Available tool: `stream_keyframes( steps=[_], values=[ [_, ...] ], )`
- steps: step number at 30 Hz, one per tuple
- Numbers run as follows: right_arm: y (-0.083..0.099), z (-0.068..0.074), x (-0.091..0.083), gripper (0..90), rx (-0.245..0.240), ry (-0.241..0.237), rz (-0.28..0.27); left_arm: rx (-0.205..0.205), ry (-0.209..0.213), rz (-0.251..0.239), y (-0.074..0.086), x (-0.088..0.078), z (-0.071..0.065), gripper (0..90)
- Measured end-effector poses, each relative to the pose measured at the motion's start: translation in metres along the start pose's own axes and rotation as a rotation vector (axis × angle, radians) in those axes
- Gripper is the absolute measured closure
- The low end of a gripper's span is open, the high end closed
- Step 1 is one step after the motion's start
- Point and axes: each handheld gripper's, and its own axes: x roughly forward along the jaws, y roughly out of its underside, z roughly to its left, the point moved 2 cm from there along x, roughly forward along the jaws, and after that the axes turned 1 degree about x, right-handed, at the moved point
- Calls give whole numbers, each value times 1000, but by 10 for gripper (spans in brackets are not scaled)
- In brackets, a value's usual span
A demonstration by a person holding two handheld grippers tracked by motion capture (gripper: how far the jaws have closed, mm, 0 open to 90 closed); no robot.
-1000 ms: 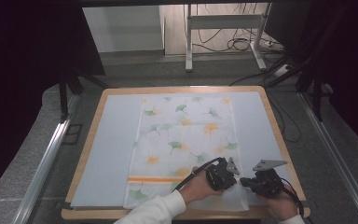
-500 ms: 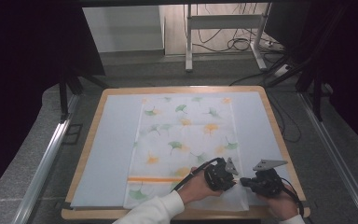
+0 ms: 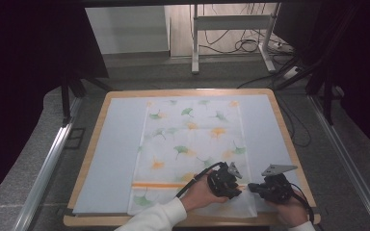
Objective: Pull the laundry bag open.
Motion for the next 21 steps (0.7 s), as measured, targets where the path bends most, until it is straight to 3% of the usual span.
stream_keyframes(
  steps=[8,15,21],
  values=[
    [0,0,0,891,2,-3,-3,19,-12,14,-8,6,-3,713],
    [0,0,0,891,2,-1,-4,122,-124,62,-13,9,-15,775],
    [0,0,0,891,2,2,-3,122,-138,79,-16,11,-16,844]
  ],
)
